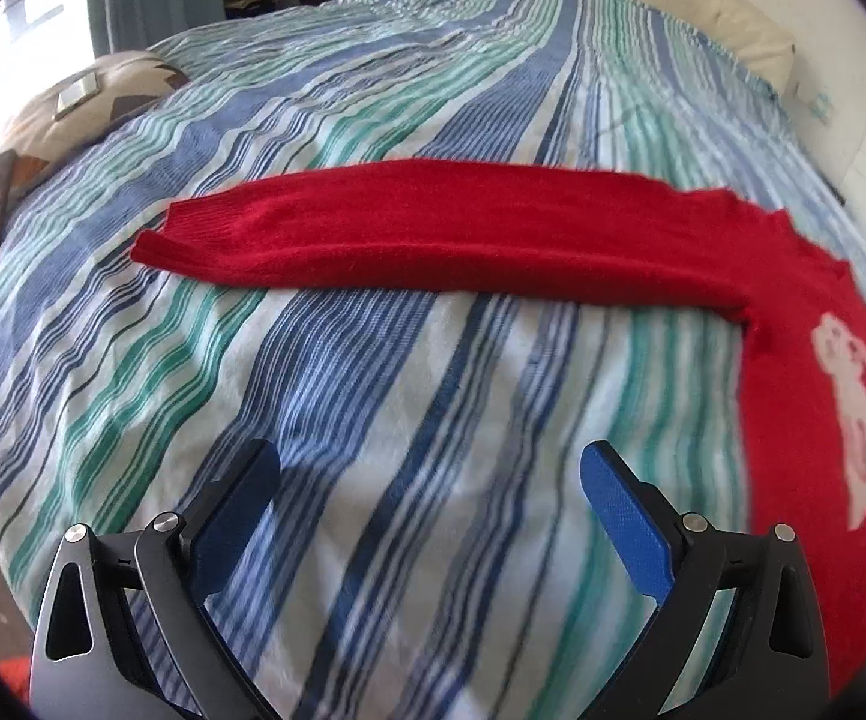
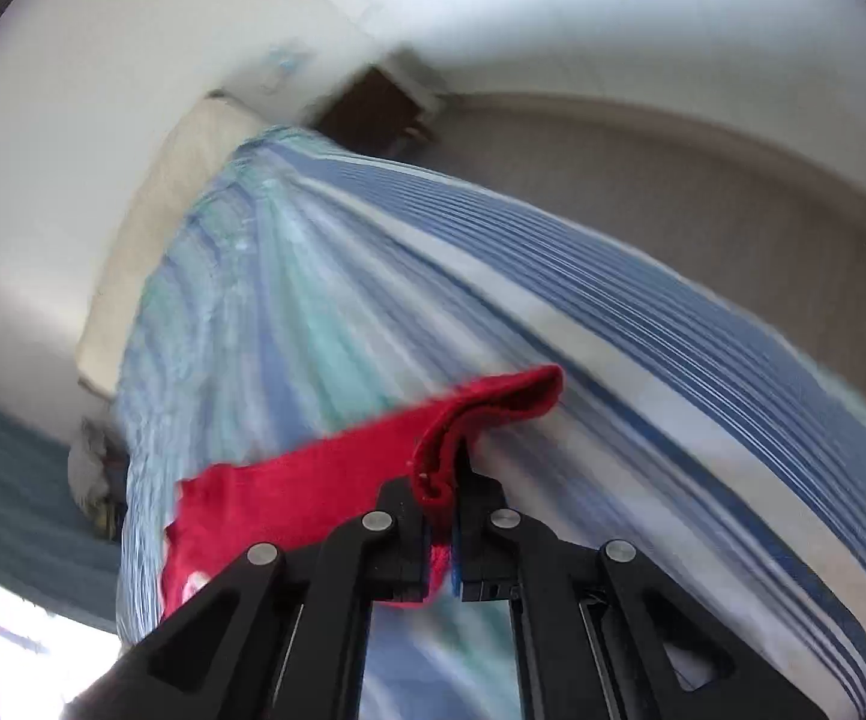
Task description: Fold small clothes
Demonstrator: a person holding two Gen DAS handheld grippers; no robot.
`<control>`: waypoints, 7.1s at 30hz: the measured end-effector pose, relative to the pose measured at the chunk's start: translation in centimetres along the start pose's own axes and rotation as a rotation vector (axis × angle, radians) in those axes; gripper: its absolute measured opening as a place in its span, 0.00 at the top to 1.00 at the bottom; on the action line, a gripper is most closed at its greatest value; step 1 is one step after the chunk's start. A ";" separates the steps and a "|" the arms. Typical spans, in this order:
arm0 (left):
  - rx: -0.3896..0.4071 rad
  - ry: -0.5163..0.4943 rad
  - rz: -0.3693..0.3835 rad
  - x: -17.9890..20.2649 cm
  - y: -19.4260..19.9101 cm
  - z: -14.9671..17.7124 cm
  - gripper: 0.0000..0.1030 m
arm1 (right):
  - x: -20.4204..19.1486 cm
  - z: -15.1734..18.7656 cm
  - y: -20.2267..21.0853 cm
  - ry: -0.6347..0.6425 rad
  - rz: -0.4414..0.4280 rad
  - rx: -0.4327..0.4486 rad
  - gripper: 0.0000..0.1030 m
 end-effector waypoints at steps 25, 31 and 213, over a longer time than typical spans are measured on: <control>0.120 0.086 0.096 -2.6 5.0 3.6 0.02 | -31.1 17.1 -15.8 0.309 -0.446 -0.566 0.44; 0.084 0.029 0.066 -1.0 3.7 4.3 0.02 | -16.0 14.2 -20.5 0.201 -0.071 -0.583 0.77; 0.055 -0.176 0.109 4.1 4.3 7.1 0.07 | -8.3 25.4 3.9 0.548 0.199 -0.088 0.36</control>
Point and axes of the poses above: each gripper's, at about its wrist camera, not at the fingertips, and y roughly against the way its jaws point, x to its right, z to its underside, the point moved 1 cm from there along -y, roughly the way its jaws point, and after that the axes turned 3 degrees about x, right-handed, at the moved point
